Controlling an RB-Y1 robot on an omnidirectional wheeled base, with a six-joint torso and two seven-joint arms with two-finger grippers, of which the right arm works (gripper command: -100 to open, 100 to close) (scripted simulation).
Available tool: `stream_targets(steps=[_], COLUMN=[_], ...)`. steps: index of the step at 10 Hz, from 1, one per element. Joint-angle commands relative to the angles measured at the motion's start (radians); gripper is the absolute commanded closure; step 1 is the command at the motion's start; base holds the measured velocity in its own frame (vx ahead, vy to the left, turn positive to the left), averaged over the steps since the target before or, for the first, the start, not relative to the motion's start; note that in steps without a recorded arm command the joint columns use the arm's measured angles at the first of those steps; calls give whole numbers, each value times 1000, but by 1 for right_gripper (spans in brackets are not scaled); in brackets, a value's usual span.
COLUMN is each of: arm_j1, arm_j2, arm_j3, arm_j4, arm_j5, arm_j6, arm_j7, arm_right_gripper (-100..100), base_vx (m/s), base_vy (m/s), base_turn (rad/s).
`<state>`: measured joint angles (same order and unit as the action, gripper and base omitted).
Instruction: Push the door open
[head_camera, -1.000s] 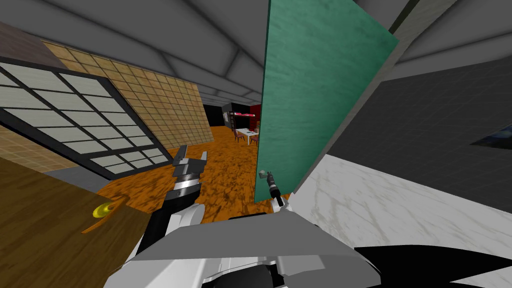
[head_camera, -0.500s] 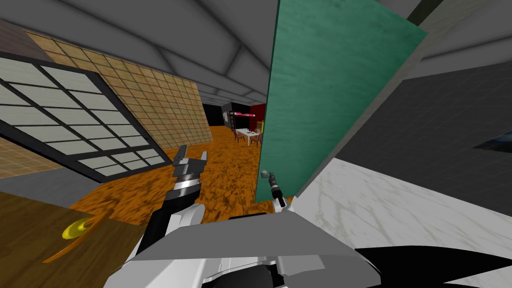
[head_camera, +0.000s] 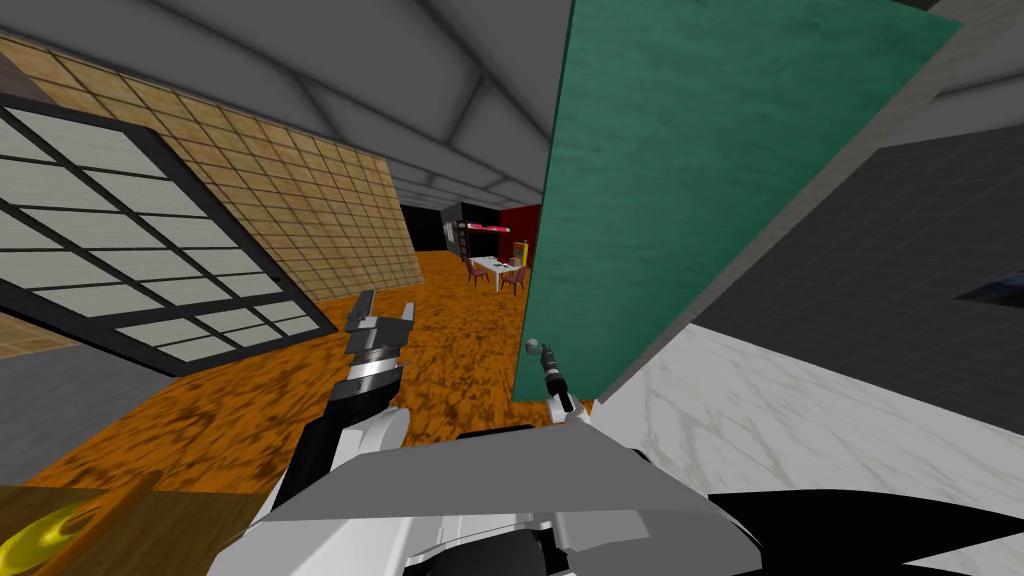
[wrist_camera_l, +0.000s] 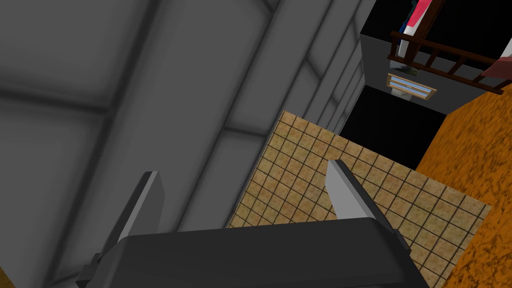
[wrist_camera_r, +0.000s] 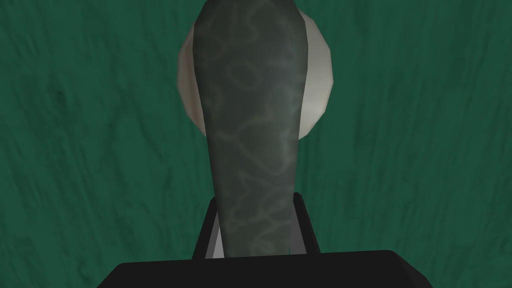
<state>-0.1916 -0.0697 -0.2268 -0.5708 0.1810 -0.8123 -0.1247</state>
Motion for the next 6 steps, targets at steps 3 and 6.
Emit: stream_targets(steps=[3, 6], arm_j1=[9, 10], arm_j2=[-14, -20], arm_j3=[-21, -47], arm_j4=[-18, -18], arm_j5=[-13, -31], arm_j6=[1, 2], arm_j7=[7, 19], arm_right_gripper=[100, 100], base_vx=[123, 149], base_vy=[54, 72], base_turn=[-31, -57])
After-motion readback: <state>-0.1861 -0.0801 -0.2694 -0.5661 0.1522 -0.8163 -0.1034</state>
